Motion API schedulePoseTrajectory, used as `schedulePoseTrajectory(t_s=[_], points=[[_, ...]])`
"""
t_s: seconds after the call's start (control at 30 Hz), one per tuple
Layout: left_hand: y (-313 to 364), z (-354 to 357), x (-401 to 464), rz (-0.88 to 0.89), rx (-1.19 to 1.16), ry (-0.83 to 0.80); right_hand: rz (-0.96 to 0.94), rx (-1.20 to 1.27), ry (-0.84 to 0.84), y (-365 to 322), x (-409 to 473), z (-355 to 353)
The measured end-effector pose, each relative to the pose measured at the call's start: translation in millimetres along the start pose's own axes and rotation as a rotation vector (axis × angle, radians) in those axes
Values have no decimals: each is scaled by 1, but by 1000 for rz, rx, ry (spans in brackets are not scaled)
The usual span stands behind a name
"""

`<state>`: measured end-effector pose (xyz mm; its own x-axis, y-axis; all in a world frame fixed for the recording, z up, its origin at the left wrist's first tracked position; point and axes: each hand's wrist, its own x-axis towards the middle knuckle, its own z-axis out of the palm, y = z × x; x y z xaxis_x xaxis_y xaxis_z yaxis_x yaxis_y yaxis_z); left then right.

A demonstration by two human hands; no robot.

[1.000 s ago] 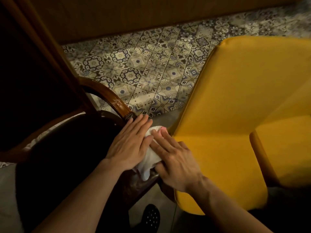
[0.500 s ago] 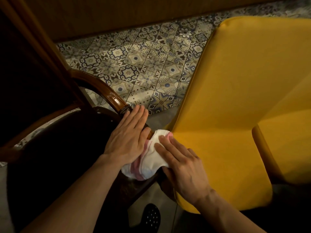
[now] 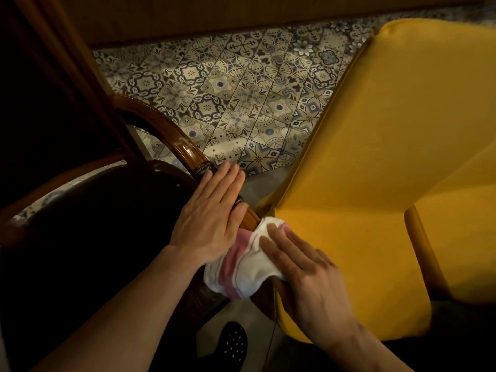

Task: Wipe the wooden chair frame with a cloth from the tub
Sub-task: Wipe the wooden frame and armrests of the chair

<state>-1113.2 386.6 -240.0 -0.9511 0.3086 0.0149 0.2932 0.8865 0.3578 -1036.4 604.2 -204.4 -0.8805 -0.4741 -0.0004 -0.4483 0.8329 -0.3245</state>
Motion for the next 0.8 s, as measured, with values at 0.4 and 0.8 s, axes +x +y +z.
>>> schedulePoseTrajectory(t_s=[0.4, 0.8], points=[[-2, 0, 0, 14, -63, 26, -106, 199, -35, 16, 55, -4], [0, 2, -3, -37, -47, 45, 106, 555, 418, 30, 161, -53]])
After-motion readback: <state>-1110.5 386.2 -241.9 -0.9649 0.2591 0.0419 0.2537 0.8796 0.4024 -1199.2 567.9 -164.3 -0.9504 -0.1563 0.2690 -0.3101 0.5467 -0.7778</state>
